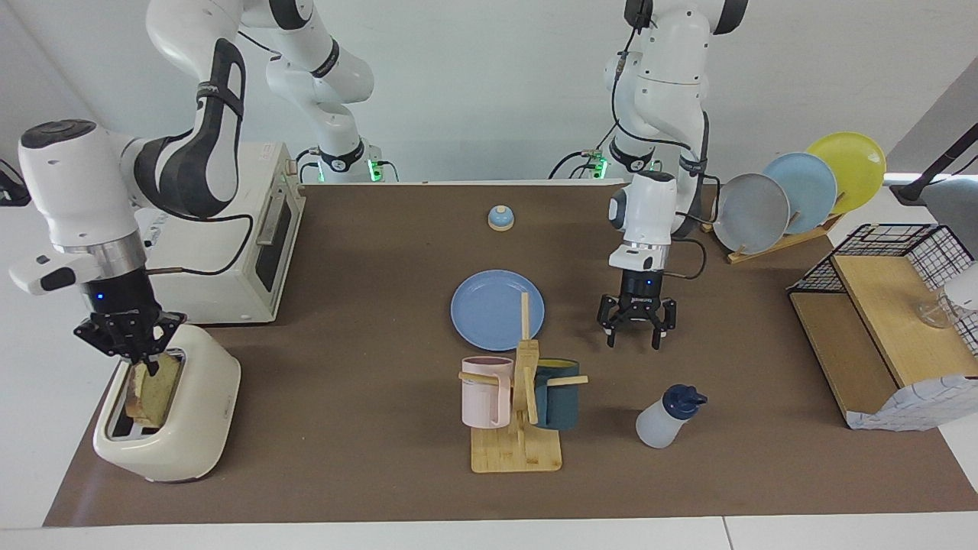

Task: Put bread on plate and add seasoning

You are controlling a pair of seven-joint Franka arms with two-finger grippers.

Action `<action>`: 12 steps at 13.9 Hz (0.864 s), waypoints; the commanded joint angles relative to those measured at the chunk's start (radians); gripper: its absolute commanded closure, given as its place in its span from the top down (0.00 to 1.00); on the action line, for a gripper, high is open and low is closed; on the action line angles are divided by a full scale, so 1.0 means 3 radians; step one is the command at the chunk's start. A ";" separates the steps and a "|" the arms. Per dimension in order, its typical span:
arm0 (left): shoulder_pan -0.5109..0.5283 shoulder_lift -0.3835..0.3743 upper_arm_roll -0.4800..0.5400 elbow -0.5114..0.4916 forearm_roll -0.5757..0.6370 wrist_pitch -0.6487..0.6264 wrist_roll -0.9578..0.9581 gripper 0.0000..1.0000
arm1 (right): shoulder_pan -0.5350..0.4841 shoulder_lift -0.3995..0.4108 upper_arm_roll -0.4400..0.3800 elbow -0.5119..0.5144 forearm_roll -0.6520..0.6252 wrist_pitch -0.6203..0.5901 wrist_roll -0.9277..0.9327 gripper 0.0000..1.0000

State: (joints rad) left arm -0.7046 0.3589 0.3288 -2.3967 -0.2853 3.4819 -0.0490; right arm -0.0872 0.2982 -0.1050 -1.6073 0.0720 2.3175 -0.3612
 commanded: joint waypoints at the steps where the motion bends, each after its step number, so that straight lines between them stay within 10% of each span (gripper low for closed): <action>1: -0.1069 0.0433 0.0881 0.0247 -0.0535 0.0067 -0.0041 1.00 | 0.0014 0.0146 0.0023 0.0580 -0.0040 -0.0712 -0.0079 0.00; 5: -0.1159 0.0649 0.0959 0.0549 -0.0859 0.0072 -0.0057 1.00 | 0.0402 -0.0047 0.0043 0.0879 -0.0577 -0.1363 0.0002 0.00; 12: -0.0801 0.1028 0.1000 0.1127 -0.0491 0.0067 -0.0056 1.00 | 0.0959 -0.0554 0.0202 0.0527 0.0113 -0.1824 0.1512 0.00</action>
State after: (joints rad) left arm -0.9707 0.6193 0.6263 -2.1075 -0.4662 3.4875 -0.0508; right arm 0.1669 0.1696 -0.0494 -1.3580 0.0815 1.7538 -0.0555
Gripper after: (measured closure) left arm 0.000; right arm 0.925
